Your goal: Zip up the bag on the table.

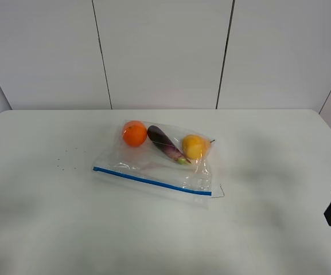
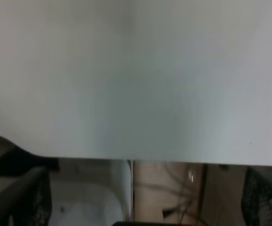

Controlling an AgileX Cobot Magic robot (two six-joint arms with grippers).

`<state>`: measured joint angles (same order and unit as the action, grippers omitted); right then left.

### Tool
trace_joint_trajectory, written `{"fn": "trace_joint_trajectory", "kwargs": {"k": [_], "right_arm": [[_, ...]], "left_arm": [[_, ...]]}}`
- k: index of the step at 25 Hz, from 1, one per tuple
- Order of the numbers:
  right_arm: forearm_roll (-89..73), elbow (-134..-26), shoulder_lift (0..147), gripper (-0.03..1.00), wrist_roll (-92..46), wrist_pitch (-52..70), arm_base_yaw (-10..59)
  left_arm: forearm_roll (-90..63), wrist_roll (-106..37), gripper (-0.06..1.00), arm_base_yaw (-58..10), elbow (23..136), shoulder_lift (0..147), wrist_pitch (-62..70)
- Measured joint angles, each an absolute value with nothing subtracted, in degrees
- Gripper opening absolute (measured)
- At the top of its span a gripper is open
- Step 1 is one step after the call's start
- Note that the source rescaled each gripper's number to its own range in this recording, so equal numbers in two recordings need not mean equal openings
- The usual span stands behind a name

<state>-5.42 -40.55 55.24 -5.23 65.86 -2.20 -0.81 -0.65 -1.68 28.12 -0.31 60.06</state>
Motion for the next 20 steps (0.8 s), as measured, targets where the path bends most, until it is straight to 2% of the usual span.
{"fn": "trace_joint_trajectory", "kwargs": {"k": [9,20], "right_arm": [[-5.3,-28.5,26.6,0.91,-3.1,59.9,-2.2],[-4.6,-28.2,14.7,0.91,-2.2,58.9,-2.2]], "left_arm": [[-0.8,-0.6,0.87,-1.7,28.1,-0.3,60.1],[-0.8,-0.6,0.87,-1.7,28.1,-0.3,60.1]]}}
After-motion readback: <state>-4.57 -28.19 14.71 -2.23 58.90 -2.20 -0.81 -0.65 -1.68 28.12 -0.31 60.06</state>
